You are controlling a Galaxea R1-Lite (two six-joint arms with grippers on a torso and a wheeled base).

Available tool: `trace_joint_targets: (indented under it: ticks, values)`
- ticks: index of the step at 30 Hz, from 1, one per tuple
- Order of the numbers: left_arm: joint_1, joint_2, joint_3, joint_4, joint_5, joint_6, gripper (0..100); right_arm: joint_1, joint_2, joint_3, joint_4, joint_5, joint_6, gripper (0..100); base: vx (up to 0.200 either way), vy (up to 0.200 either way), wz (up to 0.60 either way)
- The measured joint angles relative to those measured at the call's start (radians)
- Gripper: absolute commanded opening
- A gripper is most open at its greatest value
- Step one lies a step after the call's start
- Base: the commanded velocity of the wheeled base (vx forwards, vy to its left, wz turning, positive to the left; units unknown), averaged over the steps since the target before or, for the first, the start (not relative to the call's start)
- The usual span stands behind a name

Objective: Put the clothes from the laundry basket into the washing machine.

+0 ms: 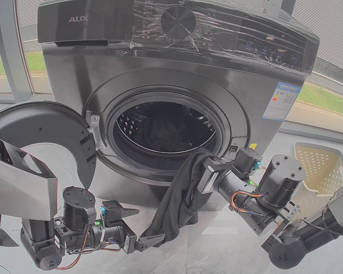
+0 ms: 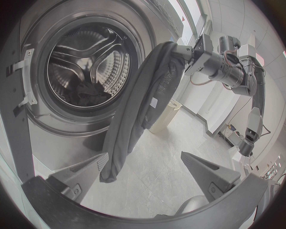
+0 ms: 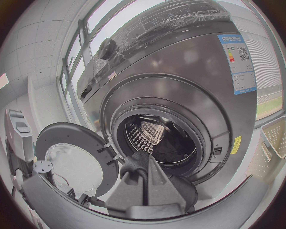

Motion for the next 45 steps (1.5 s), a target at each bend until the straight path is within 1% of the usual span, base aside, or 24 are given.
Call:
trace_joint_targets:
  ticks: [1, 4, 7, 11, 15, 18, 20, 22, 26, 32, 35, 37, 40, 45]
  values:
    - [-0.001, 0.006, -0.002, 0.000, 0.000, 0.001, 100, 0.002, 0.001, -0.011, 0.015, -0.020, 0.009, 0, 0.000, 0.000, 0.00]
    - [-0.003, 0.023, -0.009, 0.000, 0.000, 0.001, 100, 0.014, 0.001, -0.042, 0.052, -0.053, 0.049, 0, 0.000, 0.000, 0.00]
    - [-0.006, 0.043, -0.036, 0.000, 0.001, 0.001, 100, 0.030, -0.001, -0.068, 0.080, -0.063, 0.074, 0, 0.000, 0.000, 0.00]
    - [-0.011, 0.070, -0.083, 0.000, 0.004, 0.002, 100, 0.043, -0.002, -0.101, 0.104, -0.067, 0.085, 0, 0.000, 0.000, 0.00]
    - [-0.016, 0.098, -0.122, 0.000, 0.007, 0.001, 100, 0.056, -0.002, -0.124, 0.150, -0.073, 0.126, 0, 0.000, 0.000, 0.00]
    - [-0.023, 0.117, -0.147, 0.000, 0.016, 0.001, 100, 0.065, -0.002, -0.140, 0.167, -0.097, 0.149, 0, 0.000, 0.000, 0.00]
    - [-0.026, 0.129, -0.163, 0.000, 0.039, 0.001, 100, 0.071, -0.003, -0.150, 0.174, -0.115, 0.161, 0, 0.000, 0.000, 0.00]
    - [-0.034, 0.139, -0.174, 0.000, 0.048, 0.001, 100, 0.079, -0.003, -0.156, 0.179, -0.121, 0.170, 0, 0.000, 0.000, 0.00]
    - [-0.041, 0.151, -0.180, 0.000, 0.051, 0.001, 100, 0.089, -0.002, -0.161, 0.181, -0.143, 0.179, 0, 0.000, 0.000, 0.00]
    - [-0.047, 0.158, -0.174, 0.000, 0.060, -0.001, 100, 0.094, -0.003, -0.165, 0.191, -0.151, 0.204, 0, 0.000, 0.000, 0.00]
    - [-0.047, 0.164, -0.176, 0.000, 0.082, -0.003, 100, 0.095, -0.004, -0.167, 0.197, -0.152, 0.209, 0, 0.000, 0.000, 0.00]
    - [-0.048, 0.176, -0.189, 0.000, 0.111, -0.004, 100, 0.095, -0.008, -0.171, 0.198, -0.153, 0.211, 0, 0.000, 0.000, 0.00]
    - [-0.049, 0.198, -0.222, 0.000, 0.140, -0.007, 100, 0.095, -0.012, -0.172, 0.200, -0.157, 0.213, 0, 0.000, 0.000, 0.00]
    - [-0.050, 0.229, -0.283, 0.000, 0.154, -0.024, 100, 0.095, -0.018, -0.174, 0.199, -0.164, 0.215, 0, 0.000, 0.000, 0.00]
